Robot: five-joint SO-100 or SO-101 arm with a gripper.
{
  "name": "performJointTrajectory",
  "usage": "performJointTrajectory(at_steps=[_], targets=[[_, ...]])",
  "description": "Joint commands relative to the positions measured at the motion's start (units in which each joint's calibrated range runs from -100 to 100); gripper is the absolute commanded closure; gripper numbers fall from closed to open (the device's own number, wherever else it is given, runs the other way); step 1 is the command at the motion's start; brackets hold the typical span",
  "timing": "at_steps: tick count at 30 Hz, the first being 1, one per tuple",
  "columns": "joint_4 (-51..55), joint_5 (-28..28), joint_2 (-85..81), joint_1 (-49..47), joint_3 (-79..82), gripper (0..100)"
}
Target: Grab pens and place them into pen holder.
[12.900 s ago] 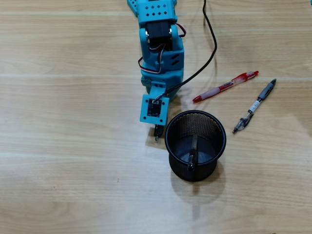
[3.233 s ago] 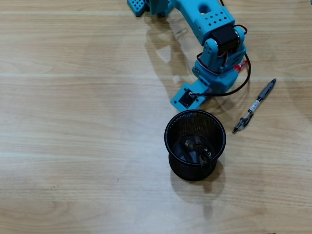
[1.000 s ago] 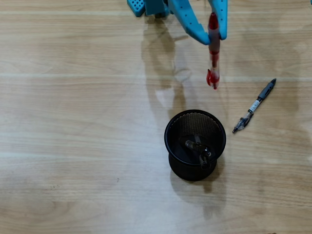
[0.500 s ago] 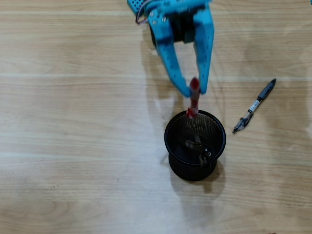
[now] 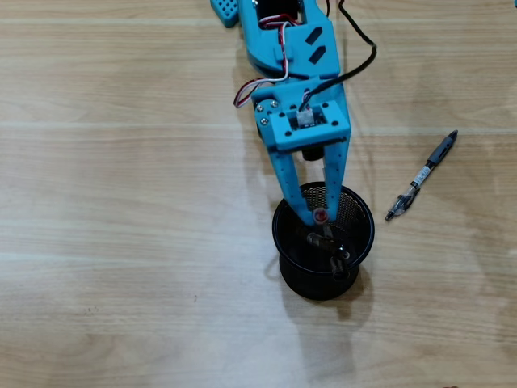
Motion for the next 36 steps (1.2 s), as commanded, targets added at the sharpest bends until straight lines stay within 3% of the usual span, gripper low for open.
performJointTrajectory(at_steps=[1, 4, 9, 16, 21, 30, 36], targets=[[-1.56, 0.15, -0.5, 0.73, -0.29, 98], [-1.05, 0.0, -0.33, 0.82, -0.29, 97], [-1.48, 0.25, -0.75, 0.73, -0.2, 86], [0.59, 0.41, -6.04, 0.28, 0.88, 86], [13.33, 0.86, -14.36, -0.91, 4.22, 87], [39.59, 1.73, -27.8, -5.44, 11.7, 98], [41.92, 1.32, -30.99, -12.98, 18.37, 98]])
